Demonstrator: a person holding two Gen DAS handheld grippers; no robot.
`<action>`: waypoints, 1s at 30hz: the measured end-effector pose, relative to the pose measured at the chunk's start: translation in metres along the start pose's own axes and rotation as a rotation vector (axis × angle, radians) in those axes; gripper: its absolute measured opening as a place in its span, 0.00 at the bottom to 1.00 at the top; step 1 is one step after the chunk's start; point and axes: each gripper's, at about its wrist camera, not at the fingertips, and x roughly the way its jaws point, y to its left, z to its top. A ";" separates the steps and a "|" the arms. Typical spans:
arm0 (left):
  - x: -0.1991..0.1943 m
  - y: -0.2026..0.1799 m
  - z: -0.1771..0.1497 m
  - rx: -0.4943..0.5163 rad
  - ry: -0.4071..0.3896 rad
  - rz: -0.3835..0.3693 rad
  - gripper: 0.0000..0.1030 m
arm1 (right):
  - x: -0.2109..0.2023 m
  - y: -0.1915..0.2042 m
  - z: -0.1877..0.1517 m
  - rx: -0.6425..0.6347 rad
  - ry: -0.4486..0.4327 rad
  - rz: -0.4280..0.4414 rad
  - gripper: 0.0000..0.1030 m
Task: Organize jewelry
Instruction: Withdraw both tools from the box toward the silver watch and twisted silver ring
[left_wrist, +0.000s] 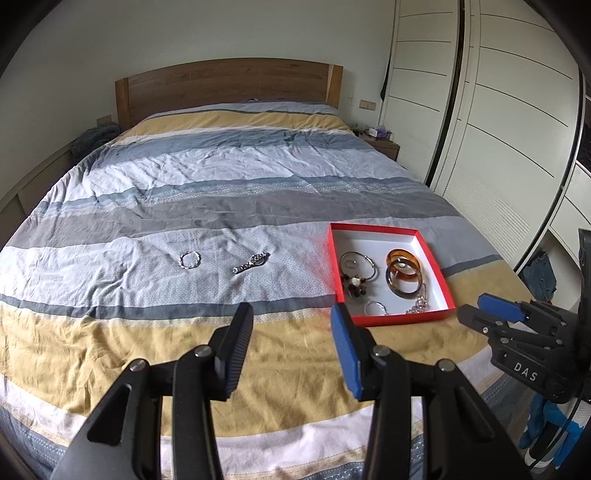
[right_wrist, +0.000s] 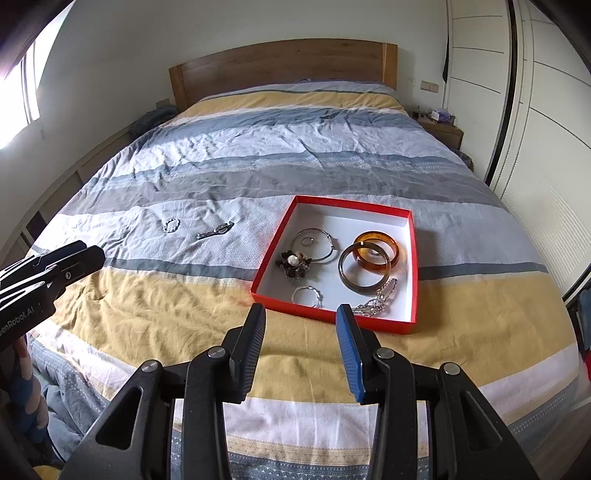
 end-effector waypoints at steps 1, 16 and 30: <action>-0.003 0.002 -0.001 -0.004 -0.006 0.005 0.41 | -0.003 0.003 0.000 -0.003 -0.003 0.002 0.38; 0.008 0.077 -0.014 -0.109 0.038 0.057 0.41 | 0.011 0.063 0.019 -0.111 0.018 0.071 0.38; 0.107 0.183 -0.004 -0.269 0.139 0.132 0.41 | 0.138 0.111 0.065 -0.109 0.126 0.205 0.38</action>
